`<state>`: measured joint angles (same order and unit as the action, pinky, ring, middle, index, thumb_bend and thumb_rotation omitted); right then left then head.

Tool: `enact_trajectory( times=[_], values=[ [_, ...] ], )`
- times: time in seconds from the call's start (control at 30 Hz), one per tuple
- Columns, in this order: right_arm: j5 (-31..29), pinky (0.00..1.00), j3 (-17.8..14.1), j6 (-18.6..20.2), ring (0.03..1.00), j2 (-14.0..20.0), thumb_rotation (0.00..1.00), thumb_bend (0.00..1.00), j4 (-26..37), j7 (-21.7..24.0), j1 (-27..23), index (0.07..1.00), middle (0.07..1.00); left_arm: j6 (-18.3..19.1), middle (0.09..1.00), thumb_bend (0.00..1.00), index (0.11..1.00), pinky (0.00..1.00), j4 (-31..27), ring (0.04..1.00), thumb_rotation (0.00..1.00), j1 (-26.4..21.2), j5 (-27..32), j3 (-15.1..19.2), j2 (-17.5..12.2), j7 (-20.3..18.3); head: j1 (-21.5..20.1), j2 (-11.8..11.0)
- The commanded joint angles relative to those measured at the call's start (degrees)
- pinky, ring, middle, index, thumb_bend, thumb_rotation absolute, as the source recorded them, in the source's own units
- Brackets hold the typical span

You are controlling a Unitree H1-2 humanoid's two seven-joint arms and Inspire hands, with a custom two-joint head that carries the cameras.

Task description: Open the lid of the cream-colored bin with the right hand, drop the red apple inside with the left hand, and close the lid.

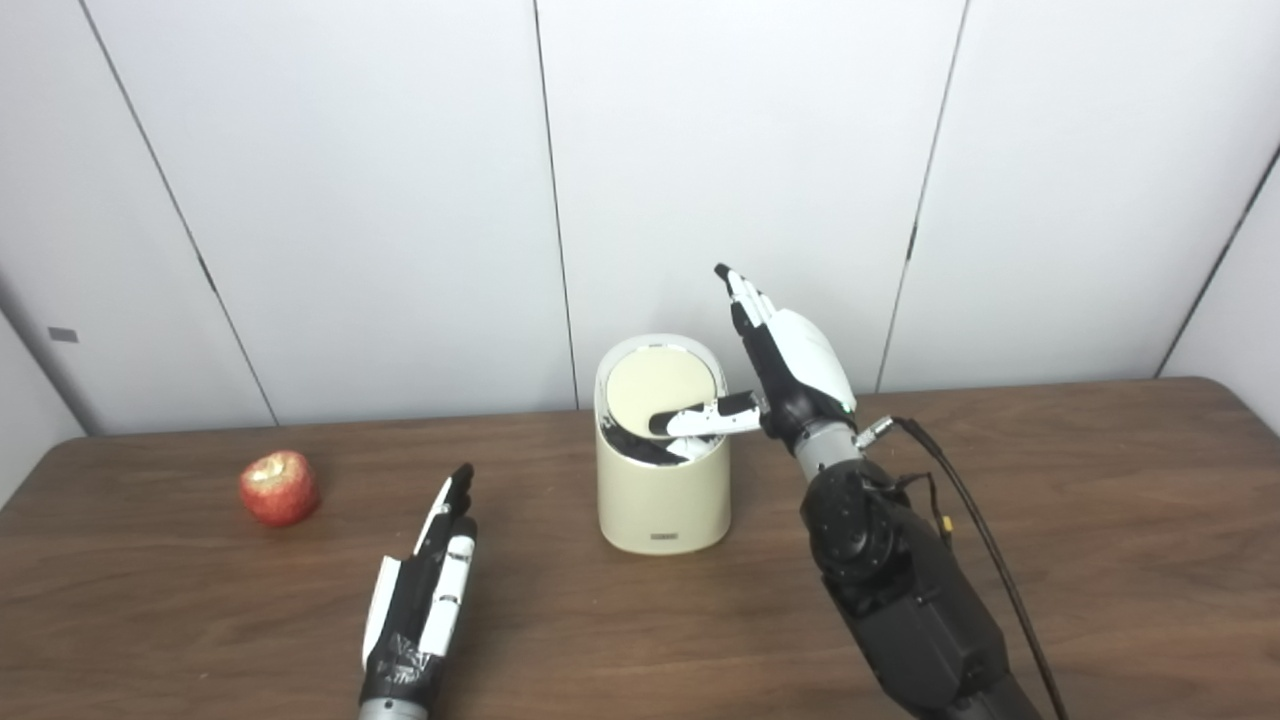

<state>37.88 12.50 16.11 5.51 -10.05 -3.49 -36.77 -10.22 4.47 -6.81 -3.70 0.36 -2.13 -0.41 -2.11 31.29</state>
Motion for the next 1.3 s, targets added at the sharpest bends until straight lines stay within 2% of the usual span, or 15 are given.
enact_trajectory(
  times=[0.0, 0.27, 0.63, 0.83, 0.9, 0.93, 0.97, 1.0, 1.03, 1.1, 1.17, 1.27],
  values=[
    [0.4, 0.95, -0.2, -0.1, 1.0, 0.8, 0.24, 0.74, 0.2, -0.7, -2.0, 1.0, 1.0, -1.1, 1.0, 0.26, 1.0, 0.97, -0.7, 1.0, 0.92, 0.3, 0.2, -0.3, 0.3, 0.1, 0.1, 0.1],
    [1.1, 0.95, 0.9, 0.1, 1.0, 0.8, 0.26, 0.76, 0.9, -0.9, -1.0, 1.0, 1.0, -1.2, 1.0, 0.27, 1.0, 0.98, -1.5, 1.0, 0.9, 0.5, 0.4, -0.5, 0.7, 0.1, 0.5, 0.0],
    [1.9, 0.95, 2.4, 0.8, 1.0, 0.9, 0.08, 0.78, 1.1, -1.8, -0.3, 1.0, 1.0, -0.8, 1.0, 0.25, 1.0, 0.98, -2.2, 1.0, 0.9, 0.7, -0.4, -0.5, 1.0, 0.9, 0.7, 0.3],
    [1.8, 0.95, 2.7, 1.2, 1.0, 0.9, 0.08, 0.77, 1.3, -1.9, -0.4, 1.0, 1.0, -1.2, 1.0, 0.25, 1.0, 0.97, -1.9, 1.0, 0.91, 0.6, -0.1, -0.6, 0.8, 0.6, 0.6, 0.2],
    [0.8, 0.95, 2.0, 1.0, 1.0, 0.6, 0.2, 0.76, 1.2, -2.0, -0.3, 1.0, 1.0, -1.2, 1.0, 0.25, 1.0, 0.97, -1.8, 1.0, 0.91, 0.5, -0.1, -0.6, 0.7, 0.5, 0.6, 0.2],
    [-0.1, 0.95, 1.6, 0.7, 1.0, 0.5, 0.3, 0.75, 1.3, -1.9, -0.3, 1.0, 1.0, -1.1, 1.0, 0.25, 1.0, 0.98, -1.9, 1.0, 0.91, 0.5, -0.2, -0.6, 0.7, 0.6, 0.6, 0.2],
    [-1.0, 0.96, 1.2, 0.2, 1.0, 0.4, 0.45, 0.74, 1.4, -1.7, -0.2, 1.0, 1.0, -0.9, 1.0, 0.26, 1.0, 0.98, -2.0, 1.0, 0.91, 0.5, -0.2, -0.6, 0.7, 0.6, 0.6, 0.2],
    [-1.6, 0.97, 1.0, -0.4, 1.0, 0.4, 0.54, 0.73, 1.5, -1.7, -0.1, 1.0, 1.0, -0.7, 1.0, 0.26, 1.0, 0.98, -2.0, 1.0, 0.92, 0.6, -0.4, -0.5, 0.8, 0.7, 0.5, 0.0],
    [-2.0, 0.97, 0.9, -0.8, 1.0, 0.5, 0.7, 0.73, 1.5, -1.6, 0.0, 1.0, 1.0, -0.7, 1.0, 0.26, 1.0, 0.97, -1.9, 1.0, 0.92, 0.5, -0.4, -0.5, 0.8, 0.8, 0.5, 0.0],
    [-2.3, 0.97, 0.9, -1.5, 1.0, 0.7, 0.87, 0.75, 1.6, -1.6, 0.1, 1.0, 1.0, -0.7, 1.0, 0.25, 1.0, 0.97, -1.8, 1.0, 0.92, 0.5, -0.3, -0.5, 0.9, 0.8, 0.5, -0.1],
    [-2.4, 0.96, 0.9, -1.9, 1.0, 0.9, 0.95, 0.77, 1.8, -1.6, 0.3, 1.0, 1.0, -0.7, 1.0, 0.25, 1.0, 0.98, -1.7, 1.0, 0.92, 0.4, 0.0, -0.5, 0.8, 0.6, 0.5, -0.1],
    [-2.7, 0.95, 0.9, -2.6, 1.0, 1.1, 1.0, 0.81, 1.7, -1.7, 0.4, 1.0, 1.0, -1.2, 1.0, 0.26, 1.0, 0.98, -1.5, 1.0, 0.91, 0.4, -0.2, -0.6, 0.8, 0.7, 0.5, -0.3]
  ],
)
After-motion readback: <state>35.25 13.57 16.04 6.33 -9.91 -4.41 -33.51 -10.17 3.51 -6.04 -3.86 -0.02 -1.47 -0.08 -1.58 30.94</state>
